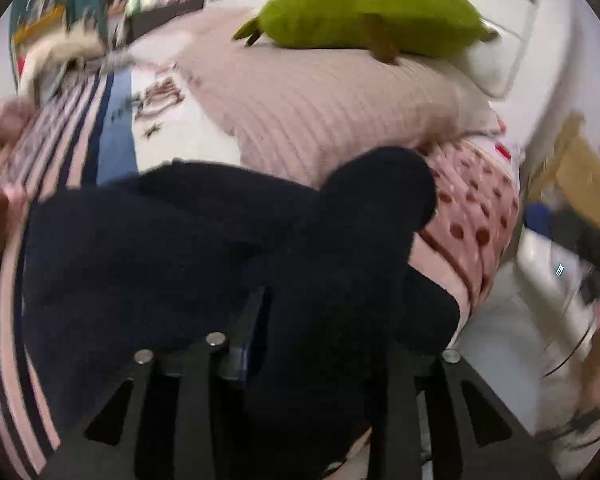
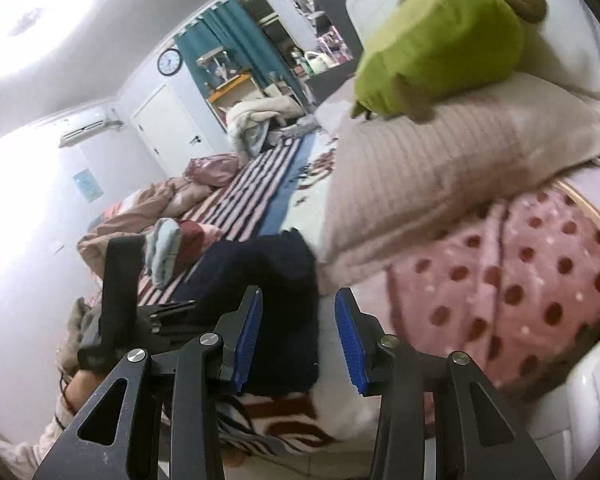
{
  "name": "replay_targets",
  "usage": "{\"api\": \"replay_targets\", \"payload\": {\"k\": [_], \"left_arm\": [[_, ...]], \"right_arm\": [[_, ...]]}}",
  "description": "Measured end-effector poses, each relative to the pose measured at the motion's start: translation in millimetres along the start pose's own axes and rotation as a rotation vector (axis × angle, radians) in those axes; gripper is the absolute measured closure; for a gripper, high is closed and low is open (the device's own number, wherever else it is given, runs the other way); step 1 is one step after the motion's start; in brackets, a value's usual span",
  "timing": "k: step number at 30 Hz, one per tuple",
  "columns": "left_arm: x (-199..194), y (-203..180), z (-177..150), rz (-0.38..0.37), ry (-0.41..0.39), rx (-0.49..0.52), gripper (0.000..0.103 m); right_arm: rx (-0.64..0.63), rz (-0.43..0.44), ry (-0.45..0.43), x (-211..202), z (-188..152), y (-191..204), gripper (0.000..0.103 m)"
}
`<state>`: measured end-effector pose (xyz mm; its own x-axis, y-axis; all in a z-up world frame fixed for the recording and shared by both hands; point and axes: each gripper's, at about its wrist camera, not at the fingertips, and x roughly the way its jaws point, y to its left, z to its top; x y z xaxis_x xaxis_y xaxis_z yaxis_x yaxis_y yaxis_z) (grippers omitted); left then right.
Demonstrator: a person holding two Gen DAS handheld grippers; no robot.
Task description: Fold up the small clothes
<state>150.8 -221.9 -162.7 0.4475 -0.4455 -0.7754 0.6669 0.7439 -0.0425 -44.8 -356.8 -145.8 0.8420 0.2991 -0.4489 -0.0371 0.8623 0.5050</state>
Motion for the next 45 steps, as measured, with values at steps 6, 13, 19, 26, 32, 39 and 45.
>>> {"api": "replay_targets", "payload": {"k": [6, 13, 19, 26, 32, 39, 45], "left_arm": [[-59, 12, -11, -0.207, -0.074, -0.076, 0.032], [-135, 56, -40, -0.127, -0.238, -0.223, 0.021], [-135, 96, -62, -0.078, -0.24, -0.357, 0.021], [-86, 140, -88, -0.212, -0.159, -0.501, 0.012], [-43, 145, -93, -0.379, -0.132, -0.615, 0.014], [-49, 153, -103, -0.399, -0.16, -0.648, 0.063], [-40, 166, -110, -0.403, -0.125, -0.659, 0.017]], "right_arm": [[-0.002, 0.035, -0.009, 3, 6, 0, 0.064], [-0.122, 0.169, -0.045, 24, 28, 51, 0.055], [-0.186, 0.023, 0.076, 69, 15, 66, 0.063], [-0.004, -0.056, 0.248, 86, -33, 11, 0.062], [0.036, -0.067, 0.29, 86, -41, 2, 0.05], [0.036, -0.017, 0.318, 95, -42, 10, 0.046], [-0.02, -0.052, 0.336, 108, -45, 26, 0.046]]}}
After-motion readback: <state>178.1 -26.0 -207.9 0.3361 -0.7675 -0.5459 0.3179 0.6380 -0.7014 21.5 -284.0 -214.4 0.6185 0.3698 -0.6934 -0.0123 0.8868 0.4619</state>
